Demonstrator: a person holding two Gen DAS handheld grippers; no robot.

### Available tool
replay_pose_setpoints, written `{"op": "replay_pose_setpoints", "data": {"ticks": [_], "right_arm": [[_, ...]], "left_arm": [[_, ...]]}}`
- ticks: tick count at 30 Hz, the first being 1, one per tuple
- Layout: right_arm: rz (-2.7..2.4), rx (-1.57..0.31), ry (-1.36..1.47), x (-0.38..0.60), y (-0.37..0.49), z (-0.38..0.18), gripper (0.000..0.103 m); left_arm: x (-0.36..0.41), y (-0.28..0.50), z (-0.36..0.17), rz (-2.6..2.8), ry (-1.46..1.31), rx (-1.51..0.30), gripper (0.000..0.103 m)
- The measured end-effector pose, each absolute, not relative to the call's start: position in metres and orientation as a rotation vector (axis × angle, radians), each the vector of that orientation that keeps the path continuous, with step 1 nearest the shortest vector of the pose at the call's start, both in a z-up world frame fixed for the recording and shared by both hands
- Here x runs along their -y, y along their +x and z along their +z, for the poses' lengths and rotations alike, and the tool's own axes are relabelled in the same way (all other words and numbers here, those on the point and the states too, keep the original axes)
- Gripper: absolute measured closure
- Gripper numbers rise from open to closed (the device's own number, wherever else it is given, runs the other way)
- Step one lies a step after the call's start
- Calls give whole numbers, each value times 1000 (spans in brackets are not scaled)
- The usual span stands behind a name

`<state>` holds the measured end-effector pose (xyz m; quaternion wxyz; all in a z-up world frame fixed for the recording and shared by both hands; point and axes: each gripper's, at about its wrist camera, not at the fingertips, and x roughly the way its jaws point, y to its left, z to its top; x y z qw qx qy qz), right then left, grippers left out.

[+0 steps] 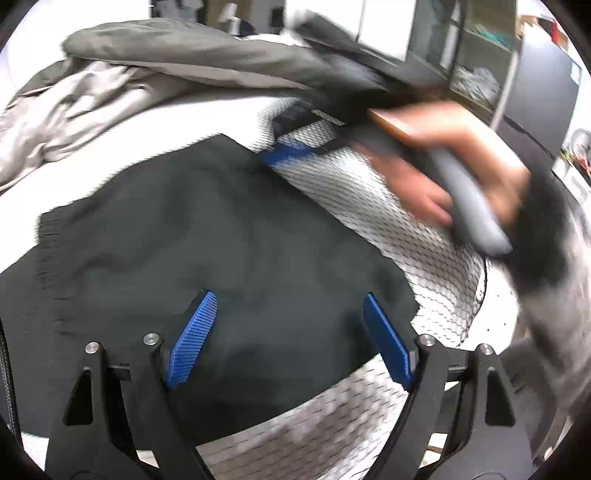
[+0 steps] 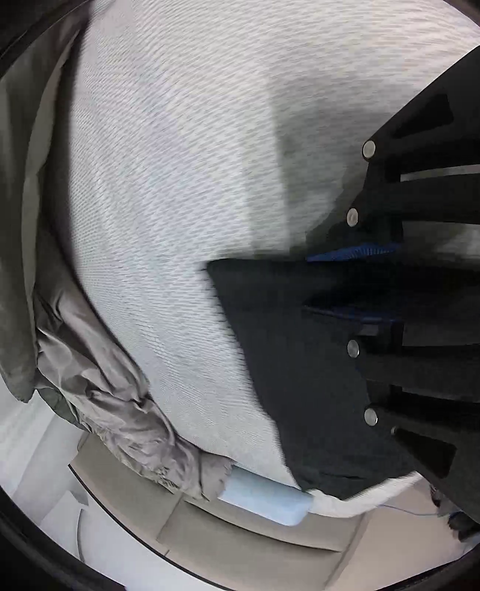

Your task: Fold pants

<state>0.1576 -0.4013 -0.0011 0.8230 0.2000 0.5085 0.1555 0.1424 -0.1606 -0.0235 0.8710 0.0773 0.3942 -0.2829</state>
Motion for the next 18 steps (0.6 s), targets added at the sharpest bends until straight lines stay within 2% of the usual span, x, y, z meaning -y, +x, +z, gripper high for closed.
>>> {"op": "replay_pose_setpoints", "data": {"ticks": [3,7,9,11,13,15,18], "right_arm": [[349,-1098,444,400,117,-12,69],[400,-1083,523,397,99,-31,68],[408,-1063,550,401,96,-30,82],[408,-1013,525,395,104,-20,91],[376,-976,459,389,107,-7,91],[325,-995,369,383,109,-4,85],[251,-993,318,375,106,4,83]], "left_arm": [[122,152,-19,-490,93,-832,23],[72,177,-21,-357,11,-857,23],[50,183,-21,-309,-16,-853,23],[30,189,-20,-267,-38,-842,23],[12,187,-21,-237,-49,-830,23],[0,185,-20,-204,-42,-806,23],[-1,178,-18,-219,-12,-772,23]]}}
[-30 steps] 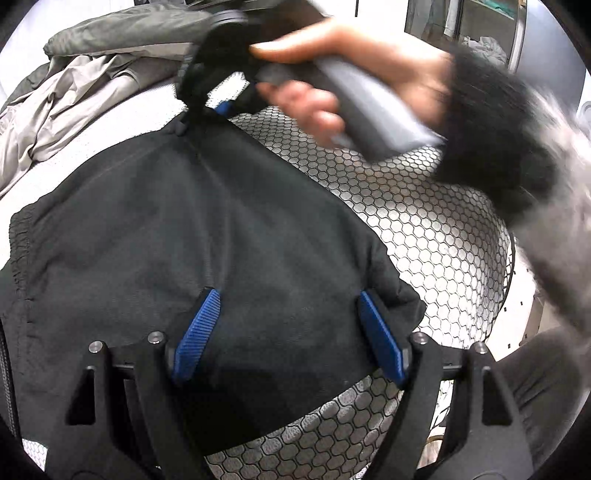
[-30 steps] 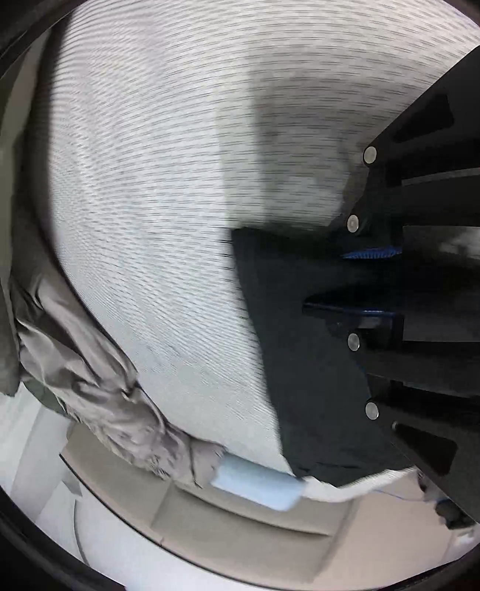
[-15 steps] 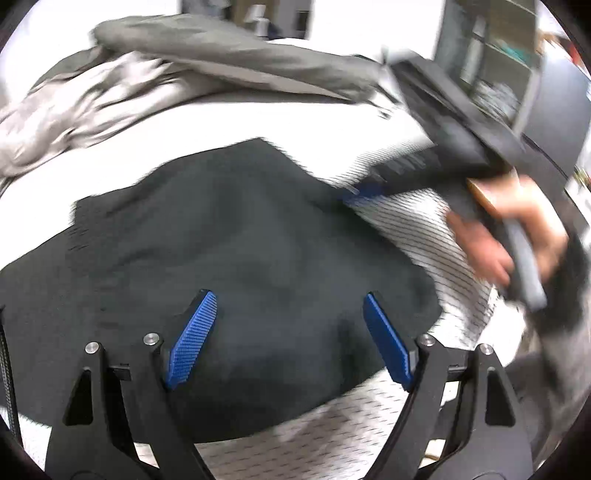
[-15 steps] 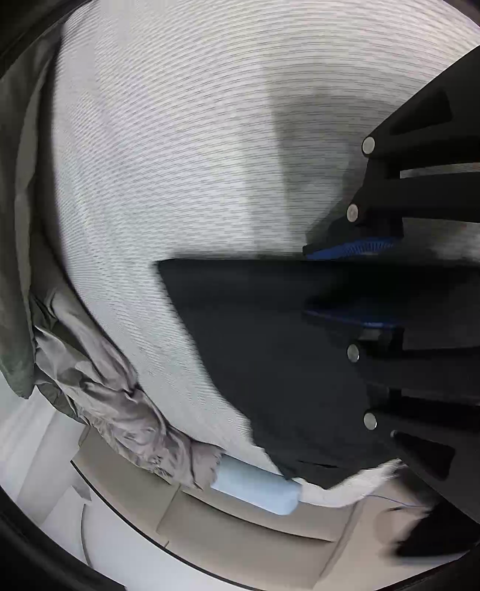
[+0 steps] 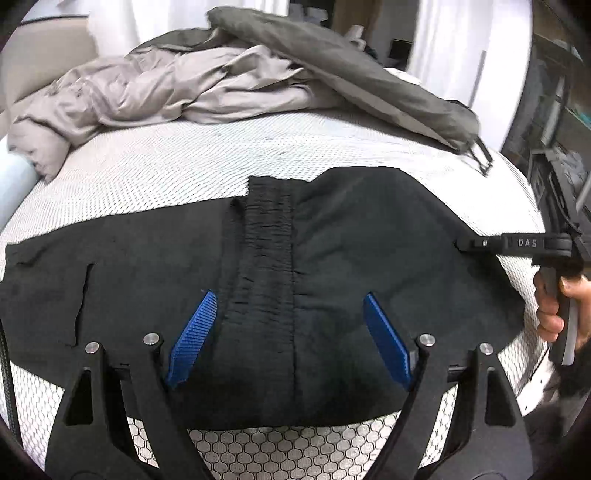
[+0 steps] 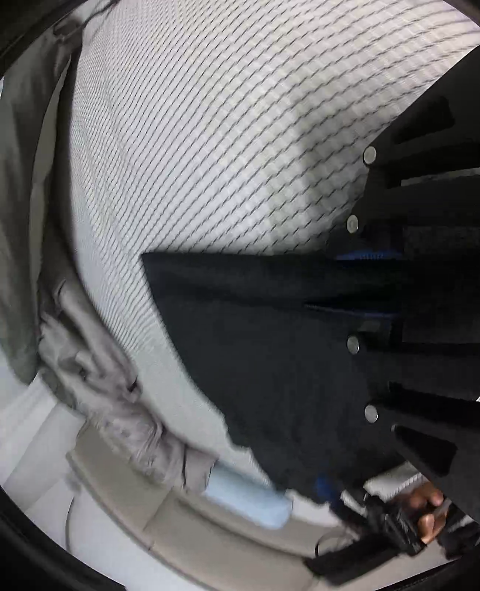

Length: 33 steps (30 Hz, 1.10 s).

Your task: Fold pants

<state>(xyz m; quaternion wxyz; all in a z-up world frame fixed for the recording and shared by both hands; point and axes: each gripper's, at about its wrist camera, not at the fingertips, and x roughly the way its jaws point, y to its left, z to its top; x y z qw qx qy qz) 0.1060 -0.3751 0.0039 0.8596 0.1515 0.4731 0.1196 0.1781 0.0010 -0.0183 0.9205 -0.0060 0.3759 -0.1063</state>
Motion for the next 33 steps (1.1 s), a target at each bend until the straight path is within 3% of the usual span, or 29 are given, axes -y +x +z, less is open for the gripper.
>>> {"op": "replay_pose_setpoints", "data": {"ticks": [5,6,9,13,17,19,24,27,33], "right_arm": [[278,-839,102,336,60,44,78],[312,-835,86,320,60,46,74],[405,-870,36,281,63,30,69],[415,-966,-133,252,65,-11,69],[322,-929,-196,277,52,-8,70],[243,-924,-231,294,47,-9,70],[278,-864,-128,294,49,10,67],[344,-827,-87,270,58,21,67],[397,-963,-22,237,104,-8,68]], "left_arm": [[32,163,-17,-323,63,-737,25],[42,162,-19,-350,78,-744,32],[64,173,-40,-413,105,-819,76],[65,177,-58,-415,168,-841,88],[43,171,-57,-407,154,-848,89],[32,168,-61,-345,174,-855,83],[24,170,-40,-350,124,-825,82],[34,183,-25,-368,90,-787,74],[61,224,-51,-366,171,-869,74]]}}
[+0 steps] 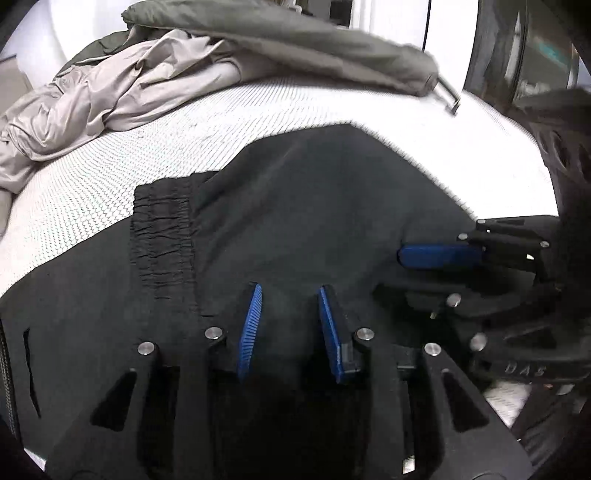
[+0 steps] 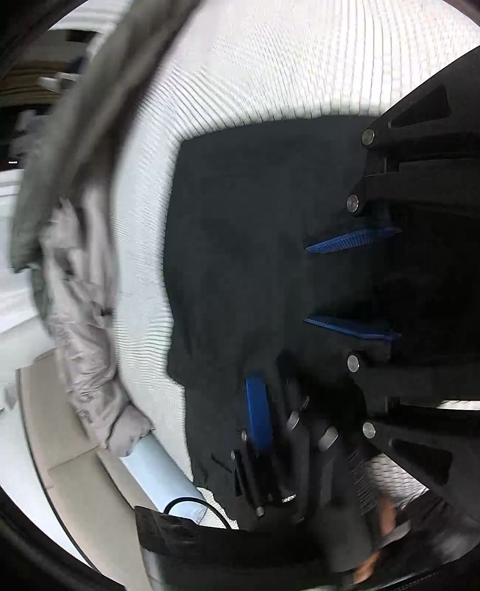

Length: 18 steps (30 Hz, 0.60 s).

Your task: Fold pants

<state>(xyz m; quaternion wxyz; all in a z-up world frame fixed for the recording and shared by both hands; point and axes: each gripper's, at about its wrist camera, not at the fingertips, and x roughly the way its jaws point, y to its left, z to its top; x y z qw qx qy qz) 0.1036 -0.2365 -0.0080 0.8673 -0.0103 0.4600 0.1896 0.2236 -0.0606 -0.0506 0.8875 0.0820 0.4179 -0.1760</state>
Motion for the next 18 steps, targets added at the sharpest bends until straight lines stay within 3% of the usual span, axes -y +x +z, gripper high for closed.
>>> {"op": "replay_pose_setpoints", "data": {"ticks": [5,10,14,18], "right_arm": [[180,-916,-229,262,89,-6,69],[175,-893,-103,295,79,11,69],[298,-853,-23,265,89,28,67],[340,-929,-6,240,116,13,67]], "left_arm": [[26,220,-48,-406,69,-873,67],[30,207,-37,-365,117,-859,65],[38,214,-13,-357,108,-786,65],[47,254,-27,-321,130,-827,66]]}}
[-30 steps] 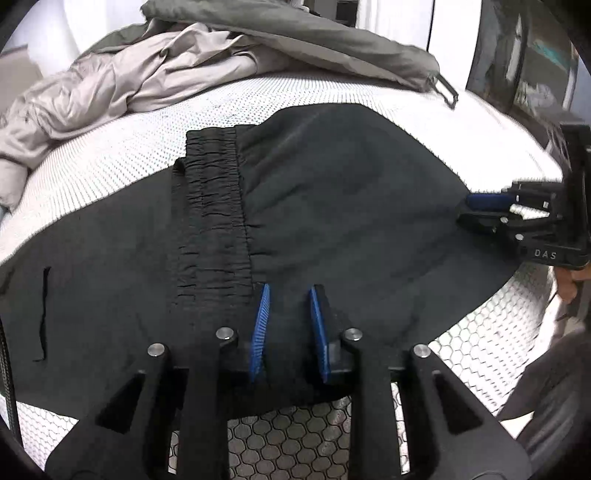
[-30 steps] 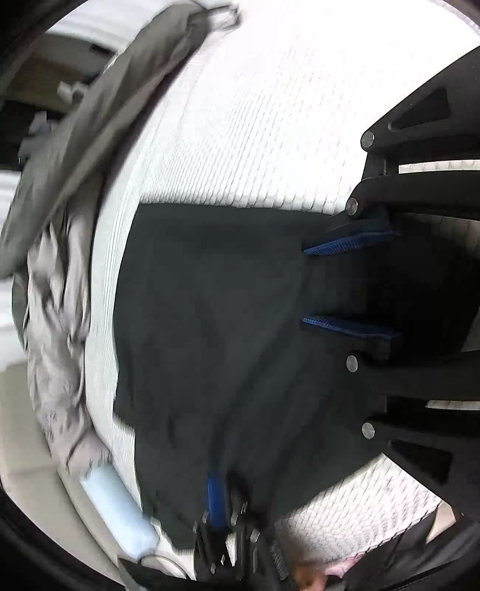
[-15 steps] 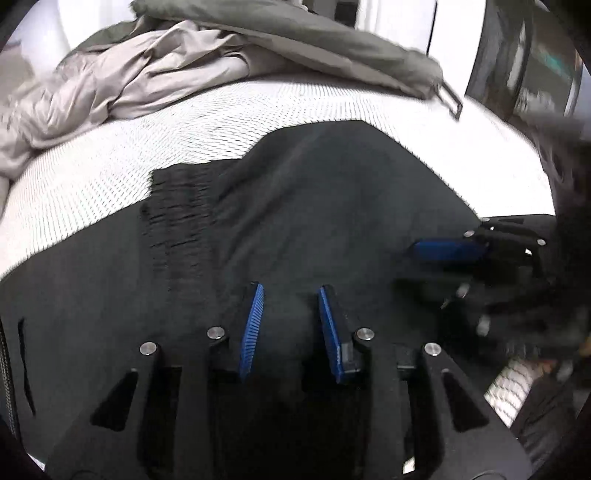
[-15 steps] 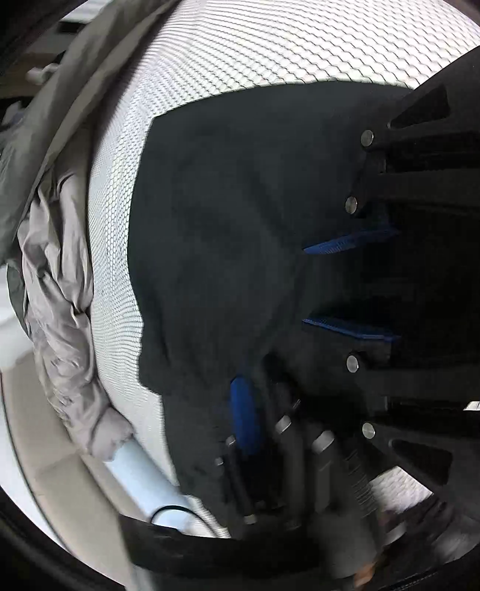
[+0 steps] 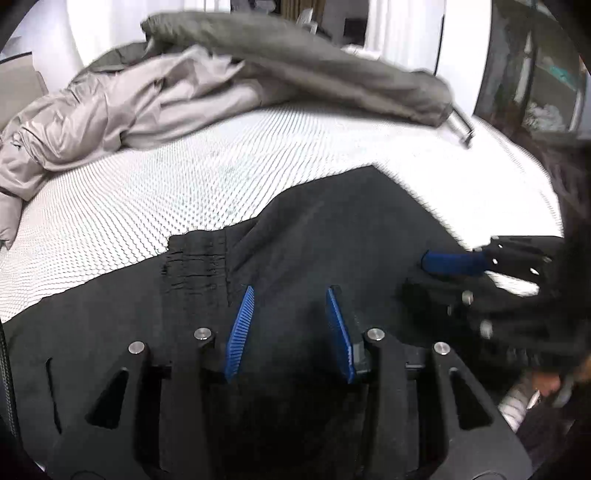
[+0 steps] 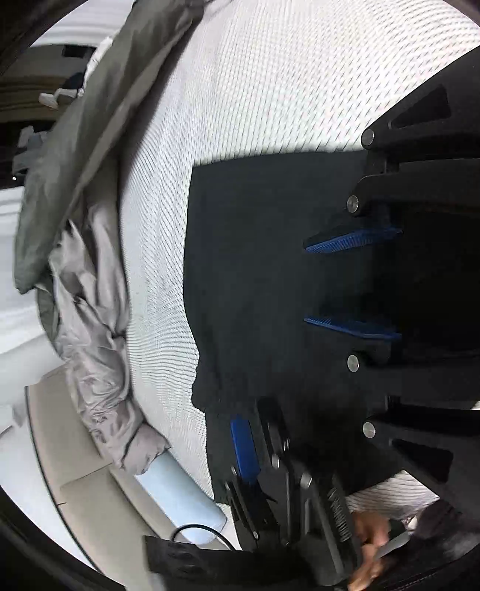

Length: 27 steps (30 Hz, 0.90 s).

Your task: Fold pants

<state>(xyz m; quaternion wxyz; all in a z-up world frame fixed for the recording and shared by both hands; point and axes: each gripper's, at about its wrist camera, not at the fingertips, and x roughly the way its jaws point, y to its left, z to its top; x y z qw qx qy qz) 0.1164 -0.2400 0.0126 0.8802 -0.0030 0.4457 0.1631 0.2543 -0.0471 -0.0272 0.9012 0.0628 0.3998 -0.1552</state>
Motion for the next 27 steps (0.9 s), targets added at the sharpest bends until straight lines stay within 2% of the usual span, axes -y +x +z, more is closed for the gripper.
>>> {"op": "replay_pose_setpoints", "data": {"ticks": [3,6,7,9,17,23,26,27], "right_arm": [[370,-1007,-51,237,129,-4,67],[279,-999,-136,245,135,-5,68],[180,-989,-189,254,135,-4,68],[116,-987,-175,269,135,-2,68],[264,-881,-46,251,121,30,66],[315,-977,101,232,162,10,66],[246,-992,12,235,173,1,68],[198,-991,-31,239,174,0,68]], "left_arm": [[30,272,-46,-327,76,-879,73],[13,270,-45,-277,81,-876,74],[8,268,-46,-261,83,-876,65],[-3,265,-47,-225,52,-880,55],[0,247,0,-253,37,-748,58],[30,290,-31,-275,29,-870,58],[22,303,-48,-261,-25,-898,73],[15,305,-51,-268,-53,-899,81]]}}
